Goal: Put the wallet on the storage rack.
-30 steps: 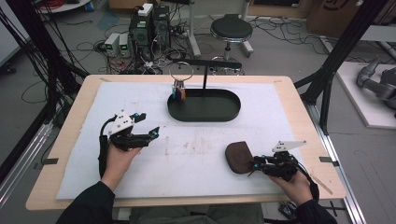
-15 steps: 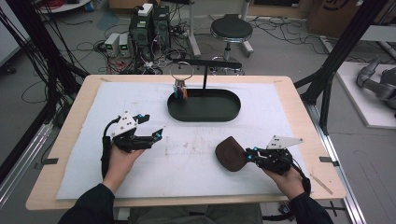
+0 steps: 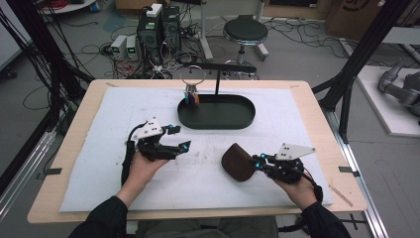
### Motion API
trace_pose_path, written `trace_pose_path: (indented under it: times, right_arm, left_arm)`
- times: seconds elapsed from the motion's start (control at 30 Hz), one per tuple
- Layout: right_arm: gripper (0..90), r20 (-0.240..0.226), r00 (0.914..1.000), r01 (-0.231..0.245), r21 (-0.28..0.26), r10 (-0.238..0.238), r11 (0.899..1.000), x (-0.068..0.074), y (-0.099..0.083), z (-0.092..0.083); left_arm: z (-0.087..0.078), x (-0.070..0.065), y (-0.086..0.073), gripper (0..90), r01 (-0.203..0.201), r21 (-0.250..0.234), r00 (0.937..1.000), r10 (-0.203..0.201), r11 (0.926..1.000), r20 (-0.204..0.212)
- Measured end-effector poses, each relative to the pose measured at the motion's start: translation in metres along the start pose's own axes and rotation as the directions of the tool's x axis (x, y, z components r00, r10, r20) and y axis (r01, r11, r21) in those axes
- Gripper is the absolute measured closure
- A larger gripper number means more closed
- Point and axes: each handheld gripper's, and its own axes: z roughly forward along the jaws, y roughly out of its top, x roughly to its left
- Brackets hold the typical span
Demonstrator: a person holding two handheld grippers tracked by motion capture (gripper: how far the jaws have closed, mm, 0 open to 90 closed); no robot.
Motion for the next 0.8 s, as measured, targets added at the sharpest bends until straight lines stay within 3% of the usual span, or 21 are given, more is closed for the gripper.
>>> trace_pose_path:
  times: [0.2,0.47,0.6,0.67,0.8]
  right_arm:
    - [84.5,-0.007,0.9996,0.027,-0.006,-0.027,1.0,0.002,0.001,-0.001]
    - [84.5,-0.021,0.9982,0.057,-0.012,-0.057,0.998,0.004,0.001,-0.002]
    - [84.5,-0.028,0.9971,0.071,-0.014,-0.071,0.997,0.006,0.001,-0.003]
    - [84.5,-0.033,0.9965,0.076,-0.015,-0.077,0.997,0.006,0.001,-0.003]
    - [84.5,-0.037,0.996,0.081,-0.017,-0.081,0.997,0.007,0.001,-0.004]
  left_arm:
    - [0.026,-0.01,0.003,37.7,-0.003,0.058,0.9961,-0.002,0.9983,0.089]
    - [0.058,-0.021,0.004,41.4,-0.022,0.121,0.9773,-0.005,0.9924,0.212]
    - [0.074,-0.025,0.004,43.8,-0.033,0.143,0.9693,-0.003,0.9891,0.246]
    - [0.079,-0.026,0.004,43.5,-0.029,0.139,0.9696,-0.006,0.9899,0.245]
    - [0.092,-0.027,0.001,43.8,-0.014,0.15,0.9638,-0.026,0.9886,0.265]
